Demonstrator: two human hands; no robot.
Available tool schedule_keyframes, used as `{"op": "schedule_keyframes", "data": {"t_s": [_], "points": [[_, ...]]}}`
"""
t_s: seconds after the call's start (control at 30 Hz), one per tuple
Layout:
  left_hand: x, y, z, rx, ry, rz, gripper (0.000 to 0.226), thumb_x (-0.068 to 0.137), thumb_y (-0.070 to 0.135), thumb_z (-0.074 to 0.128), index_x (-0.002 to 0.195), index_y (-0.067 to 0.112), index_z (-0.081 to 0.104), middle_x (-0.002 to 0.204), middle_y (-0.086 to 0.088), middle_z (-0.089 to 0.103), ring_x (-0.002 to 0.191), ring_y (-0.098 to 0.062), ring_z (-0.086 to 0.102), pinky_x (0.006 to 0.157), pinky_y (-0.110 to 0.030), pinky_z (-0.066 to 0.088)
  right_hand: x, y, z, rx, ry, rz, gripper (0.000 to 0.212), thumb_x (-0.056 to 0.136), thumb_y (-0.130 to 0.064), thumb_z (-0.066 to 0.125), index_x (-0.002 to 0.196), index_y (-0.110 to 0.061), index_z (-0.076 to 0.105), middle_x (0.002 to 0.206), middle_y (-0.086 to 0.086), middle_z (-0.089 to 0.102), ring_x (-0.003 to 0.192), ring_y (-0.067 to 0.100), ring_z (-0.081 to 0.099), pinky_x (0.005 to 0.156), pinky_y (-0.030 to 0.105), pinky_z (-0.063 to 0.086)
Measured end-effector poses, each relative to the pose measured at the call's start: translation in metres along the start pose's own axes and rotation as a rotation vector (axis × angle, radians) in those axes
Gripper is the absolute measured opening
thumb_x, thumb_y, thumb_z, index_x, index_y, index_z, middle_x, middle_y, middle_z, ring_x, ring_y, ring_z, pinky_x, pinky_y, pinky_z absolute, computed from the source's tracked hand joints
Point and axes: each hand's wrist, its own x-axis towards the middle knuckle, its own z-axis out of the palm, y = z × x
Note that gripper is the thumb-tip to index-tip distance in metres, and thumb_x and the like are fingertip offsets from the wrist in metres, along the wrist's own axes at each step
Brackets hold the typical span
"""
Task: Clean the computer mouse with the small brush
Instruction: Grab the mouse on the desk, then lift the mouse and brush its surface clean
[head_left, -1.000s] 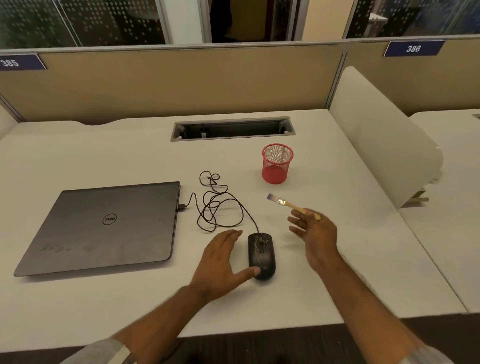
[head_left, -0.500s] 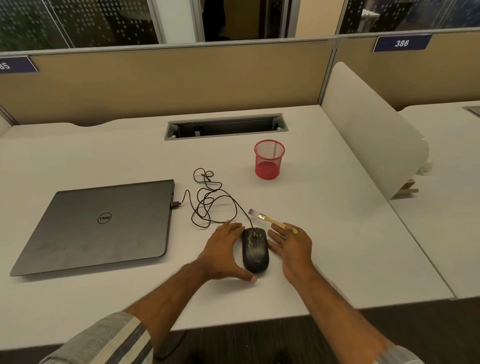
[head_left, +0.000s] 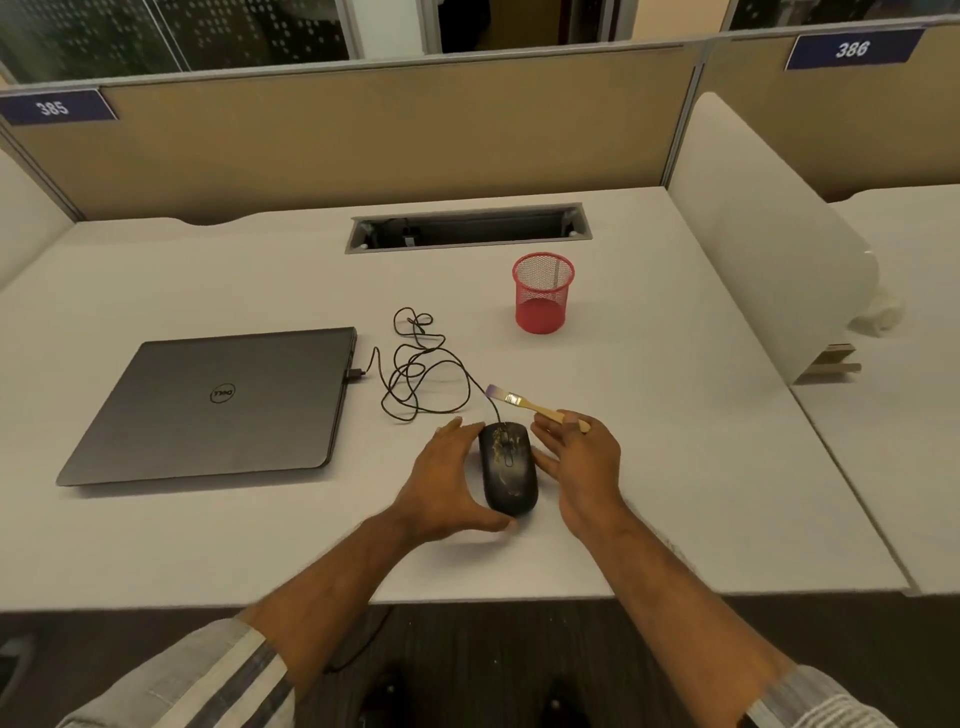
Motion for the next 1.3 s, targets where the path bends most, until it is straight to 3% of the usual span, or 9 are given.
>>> {"op": "schedule_keyframes", "data": {"t_s": [0.13,0.33,0.47,0.6,0.7,0.8,0.87,1.1,1.3], "points": [[-0.016,0.009,0.009,-0.119,0.067,-0.024,0.114,0.054,0.043,0.093,0.149,0.030,0.031,0.150,0.006,0.041,0.135,-0.014,0.039,0.109,-0.027,0.033,-0.011,-0.008,-0.008,0.014,-0.061,-0.008,0.020,0.100,-0.018,0.050,0.113,-0.007,0.063,0.100,0.008,0.075,0.095,0.021,0.072,0.072,0.033,0.061],[-0.040,0.022,0.011,-0.235,0.101,-0.005,0.117,0.055,0.039,0.092,0.151,0.030,0.027,0.148,0.007,0.046,0.130,-0.008,0.041,0.107,-0.024,0.031,-0.038,-0.023,-0.016,0.003,-0.094,-0.036,0.019,0.099,-0.016,0.052,0.111,-0.008,0.065,0.102,0.010,0.074,0.095,0.022,0.073,0.075,0.034,0.061],[-0.055,0.020,0.005,-0.273,0.078,0.046,0.122,0.057,0.036,0.093,0.155,0.030,0.021,0.142,0.018,0.045,0.129,0.000,0.039,0.102,-0.010,0.026,-0.060,-0.025,-0.017,0.039,-0.084,-0.045,0.017,0.099,-0.014,0.052,0.107,-0.008,0.065,0.100,0.011,0.075,0.093,0.022,0.073,0.076,0.034,0.061],[-0.074,0.014,-0.002,-0.342,0.017,0.105,0.119,0.061,0.028,0.094,0.155,0.031,0.022,0.149,0.012,0.046,0.130,-0.007,0.048,0.106,-0.020,0.041,-0.086,-0.017,-0.011,0.088,-0.048,-0.055,0.015,0.099,-0.015,0.052,0.098,-0.013,0.068,0.096,0.008,0.076,0.088,0.019,0.075,0.072,0.030,0.061],[-0.091,0.006,-0.007,-0.381,-0.010,0.152,0.110,0.063,0.021,0.093,0.144,0.045,0.022,0.142,0.010,0.048,0.113,-0.011,0.062,0.086,-0.011,0.052,-0.111,-0.005,-0.004,0.122,-0.008,-0.058,0.015,0.098,-0.015,0.054,0.094,-0.015,0.069,0.092,0.007,0.077,0.084,0.018,0.076,0.067,0.026,0.060],[-0.109,-0.006,-0.015,-0.440,-0.061,0.162,0.118,0.064,0.016,0.093,0.150,0.043,0.017,0.146,0.005,0.045,0.112,-0.019,0.064,0.088,-0.027,0.060,-0.135,0.008,0.003,0.148,0.042,-0.066,0.016,0.098,-0.014,0.053,0.095,-0.015,0.069,0.090,0.005,0.078,0.085,0.018,0.076,0.064,0.025,0.059],[-0.120,-0.013,-0.024,-0.472,-0.109,0.159,0.125,0.064,0.014,0.093,0.156,0.037,0.012,0.150,0.004,0.041,0.116,-0.024,0.063,0.092,-0.038,0.060,-0.150,0.014,0.008,0.172,0.069,-0.066,0.016,0.099,-0.014,0.052,0.099,-0.014,0.068,0.092,0.006,0.078,0.086,0.018,0.076,0.064,0.026,0.060],[-0.158,-0.028,-0.042,-0.541,-0.196,0.173,0.129,0.064,0.011,0.091,0.159,0.031,0.006,0.155,0.005,0.034,0.123,-0.023,0.058,0.092,-0.047,0.059,-0.198,0.028,0.019,0.235,0.098,-0.066,0.018,0.101,-0.011,0.048,0.102,-0.013,0.065,0.096,0.009,0.077,0.088,0.019,0.075,0.072,0.030,0.061],[-0.183,-0.030,-0.043,-0.620,-0.205,0.177,0.126,0.065,0.008,0.091,0.158,0.029,0.009,0.147,0.021,0.035,0.127,-0.015,0.055,0.095,-0.031,0.056,-0.220,0.028,0.013,0.255,0.001,-0.065,0.020,0.103,-0.013,0.043,0.109,-0.011,0.062,0.099,0.011,0.077,0.092,0.022,0.074,0.080,0.035,0.059]]}}
